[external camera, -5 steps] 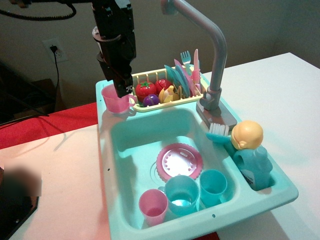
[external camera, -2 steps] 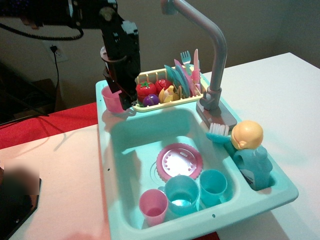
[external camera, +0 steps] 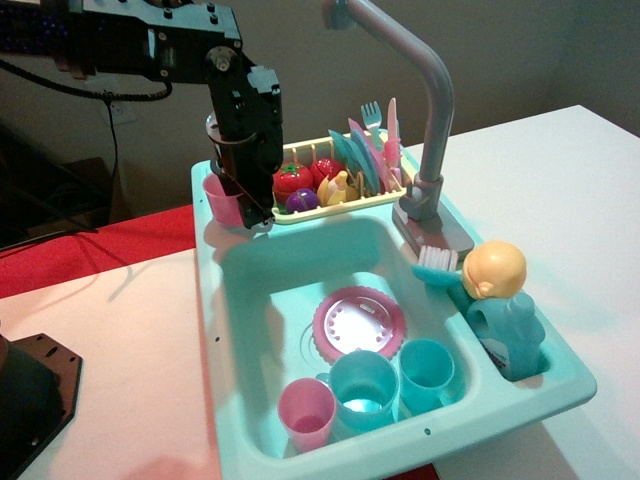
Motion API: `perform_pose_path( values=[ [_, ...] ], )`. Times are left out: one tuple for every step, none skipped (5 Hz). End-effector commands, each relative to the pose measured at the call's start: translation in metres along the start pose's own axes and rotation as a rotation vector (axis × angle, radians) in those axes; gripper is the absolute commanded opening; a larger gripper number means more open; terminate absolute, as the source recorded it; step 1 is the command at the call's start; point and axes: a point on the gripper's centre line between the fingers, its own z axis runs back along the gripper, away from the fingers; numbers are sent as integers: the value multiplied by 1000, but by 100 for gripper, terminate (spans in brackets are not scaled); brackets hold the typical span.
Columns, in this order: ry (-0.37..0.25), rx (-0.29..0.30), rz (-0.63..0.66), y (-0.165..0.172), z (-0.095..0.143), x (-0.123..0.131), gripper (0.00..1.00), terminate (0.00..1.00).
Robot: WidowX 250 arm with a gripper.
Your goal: Put cup from counter to sink
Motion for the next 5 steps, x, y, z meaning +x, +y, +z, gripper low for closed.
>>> perform_pose_path(
  values=[
    [-29,7,10,0,8,-2,0,0],
    [-34,9,-8,-6,9,-2,0,0],
    [-60,5,-72,-30,18,4,0,0],
    [-93,-12,-139,-59,33,8,0,0],
    [-107,-37,-173,-78,39,5,0,0]
  ],
)
